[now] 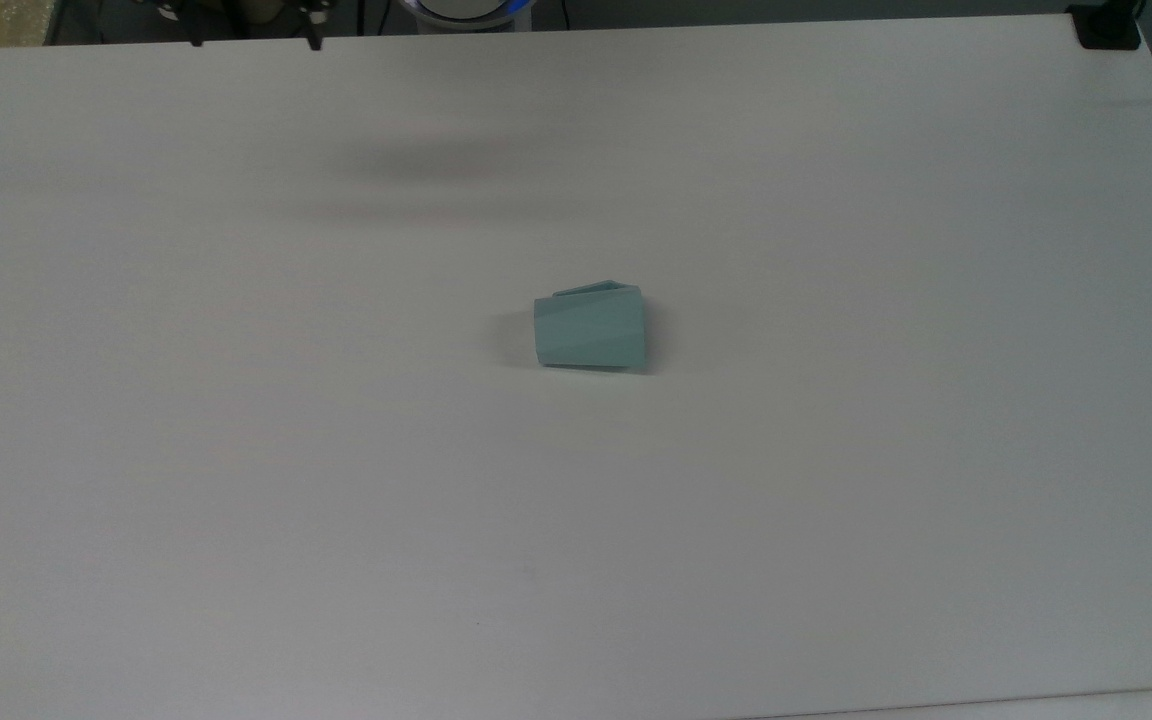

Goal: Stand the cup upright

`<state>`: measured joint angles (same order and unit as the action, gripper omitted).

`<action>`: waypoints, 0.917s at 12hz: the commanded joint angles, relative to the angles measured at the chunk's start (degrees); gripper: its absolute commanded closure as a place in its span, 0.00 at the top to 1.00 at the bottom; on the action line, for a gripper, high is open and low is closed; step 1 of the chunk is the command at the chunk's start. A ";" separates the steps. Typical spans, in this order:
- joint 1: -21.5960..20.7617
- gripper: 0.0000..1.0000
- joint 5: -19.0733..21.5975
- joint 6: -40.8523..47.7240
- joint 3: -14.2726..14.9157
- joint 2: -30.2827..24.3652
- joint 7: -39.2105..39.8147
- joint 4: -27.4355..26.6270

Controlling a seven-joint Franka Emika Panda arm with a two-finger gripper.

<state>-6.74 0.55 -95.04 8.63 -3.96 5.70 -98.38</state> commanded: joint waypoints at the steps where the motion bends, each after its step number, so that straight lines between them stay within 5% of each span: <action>1: -9.23 1.00 -3.52 1.17 -0.02 4.56 -7.25 7.30; 11: -37.28 1.00 -28.81 8.63 0.95 27.31 -30.47 21.63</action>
<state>-38.91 -22.76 -91.30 7.97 18.10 -21.82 -83.11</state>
